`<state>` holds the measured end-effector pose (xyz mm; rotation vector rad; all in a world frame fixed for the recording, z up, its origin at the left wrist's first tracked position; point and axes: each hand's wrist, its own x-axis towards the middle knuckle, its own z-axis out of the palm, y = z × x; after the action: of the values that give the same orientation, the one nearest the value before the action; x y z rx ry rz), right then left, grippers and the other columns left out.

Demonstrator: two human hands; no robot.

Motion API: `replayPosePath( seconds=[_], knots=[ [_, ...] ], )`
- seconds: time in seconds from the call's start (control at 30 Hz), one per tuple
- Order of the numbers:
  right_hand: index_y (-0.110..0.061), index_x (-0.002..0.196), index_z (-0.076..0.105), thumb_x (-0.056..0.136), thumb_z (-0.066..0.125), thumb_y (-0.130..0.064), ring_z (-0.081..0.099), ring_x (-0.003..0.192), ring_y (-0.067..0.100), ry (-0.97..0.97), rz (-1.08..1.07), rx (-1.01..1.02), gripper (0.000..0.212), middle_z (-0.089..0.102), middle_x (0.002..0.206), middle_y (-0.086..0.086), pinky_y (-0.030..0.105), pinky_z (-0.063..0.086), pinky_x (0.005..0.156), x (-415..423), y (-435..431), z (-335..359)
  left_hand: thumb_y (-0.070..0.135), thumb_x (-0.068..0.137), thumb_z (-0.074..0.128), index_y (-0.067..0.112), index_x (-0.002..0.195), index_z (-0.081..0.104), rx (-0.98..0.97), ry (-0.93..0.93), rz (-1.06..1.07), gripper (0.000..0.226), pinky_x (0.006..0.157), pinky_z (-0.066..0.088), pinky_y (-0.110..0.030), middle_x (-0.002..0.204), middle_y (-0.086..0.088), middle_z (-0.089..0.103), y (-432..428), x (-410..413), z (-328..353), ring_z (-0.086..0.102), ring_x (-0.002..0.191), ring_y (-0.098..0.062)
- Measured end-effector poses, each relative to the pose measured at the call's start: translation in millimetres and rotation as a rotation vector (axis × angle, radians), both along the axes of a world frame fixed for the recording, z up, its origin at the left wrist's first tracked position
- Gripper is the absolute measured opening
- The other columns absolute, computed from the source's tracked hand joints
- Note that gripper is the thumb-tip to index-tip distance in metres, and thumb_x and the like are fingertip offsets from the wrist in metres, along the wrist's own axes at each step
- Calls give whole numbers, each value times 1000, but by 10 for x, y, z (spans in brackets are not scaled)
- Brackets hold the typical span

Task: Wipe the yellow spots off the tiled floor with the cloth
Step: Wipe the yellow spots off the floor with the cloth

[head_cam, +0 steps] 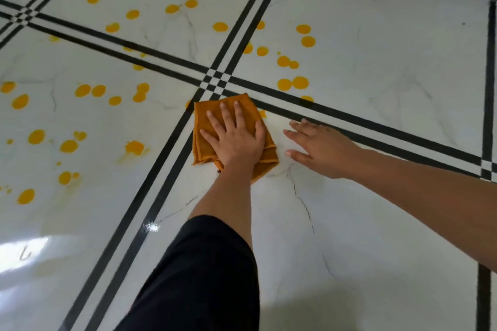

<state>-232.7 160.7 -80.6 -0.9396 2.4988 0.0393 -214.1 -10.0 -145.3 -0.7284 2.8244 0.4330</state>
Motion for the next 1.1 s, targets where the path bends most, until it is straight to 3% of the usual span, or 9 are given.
replayPosePath(
  seconds=[0.13, 0.3, 0.4, 0.47, 0.57, 0.67, 0.83, 1.0, 1.1],
  knots=[
    [-23, 150, 7, 97, 20, -50, 0, 146, 18, -12, -75, -9, 60, 2, 159, -1, 35, 9, 116, 72, 12, -102, 64, 89, 12, 31, 146, -13, -7, -8, -34, 71, 107, -11, -62, 157, 0, -14, 2, -98, 29, -19, 140, -34],
    [-23, 150, 3, 92, 4, -58, -2, 146, 17, 68, -161, -55, 67, -3, 159, 0, 30, 3, 116, 129, 107, -291, 65, 89, 12, 37, 145, -11, -110, 53, -498, 67, 110, -8, -58, 157, 6, -7, -176, 33, -52, -13, 143, -27],
    [-22, 150, 6, 75, -21, -66, -1, 146, 18, 89, -122, -51, 91, -1, 159, 0, 29, -2, 112, 122, 165, -331, 64, 89, 14, 36, 147, -6, -55, 76, -338, 68, 110, -8, -58, 158, 4, -3, -278, -238, -55, -11, 143, -29],
    [-21, 150, 8, 87, -5, -62, -1, 146, 18, 104, -172, -71, 76, 0, 159, 0, 30, 0, 114, 98, 128, -338, 62, 90, 14, 32, 148, -5, -34, 58, -194, 68, 109, -9, -60, 158, 2, -3, -209, -325, -39, -12, 142, -32],
    [-20, 150, 9, 98, 21, -47, 1, 146, 18, 125, -252, -102, 59, 2, 159, 0, 32, 3, 116, 39, 68, -332, 59, 92, 11, 29, 148, -6, -83, 76, -332, 66, 109, -7, -60, 158, 1, -1, -4, -148, -37, -10, 143, -32],
    [-19, 150, 6, 98, 20, -47, 0, 146, 18, 149, -269, -92, 61, 2, 159, 0, 33, 4, 116, -42, 108, -378, 59, 92, 12, 32, 147, -3, -120, 100, -514, 63, 111, -5, -57, 158, 4, 1, -78, -114, -72, -7, 144, -28],
    [-17, 150, 7, 98, 21, -46, 1, 146, 19, 122, -397, -133, 61, 3, 159, 3, 34, 4, 116, -19, 126, -402, 59, 91, 11, 29, 148, -5, -70, 50, -221, 67, 111, -4, -60, 158, 1, -2, -146, -386, -45, -10, 143, -32],
    [-15, 149, 9, 98, 24, -47, 3, 146, 21, 187, -435, -128, 63, 8, 158, 5, 36, 5, 117, -168, 240, -451, 57, 93, 10, 35, 147, -5, -132, 85, -717, 61, 111, -7, -53, 158, 6, 0, 174, 26, -19, -8, 144, -24],
    [-14, 149, 9, 98, 25, -46, 3, 146, 22, 193, -470, -152, 63, 7, 158, 6, 37, 5, 116, -289, 231, -495, 59, 91, 11, 37, 146, -3, -102, 112, -656, 61, 111, -6, -54, 158, 6, 1, 20, -328, -73, -8, 144, -24]
  ],
)
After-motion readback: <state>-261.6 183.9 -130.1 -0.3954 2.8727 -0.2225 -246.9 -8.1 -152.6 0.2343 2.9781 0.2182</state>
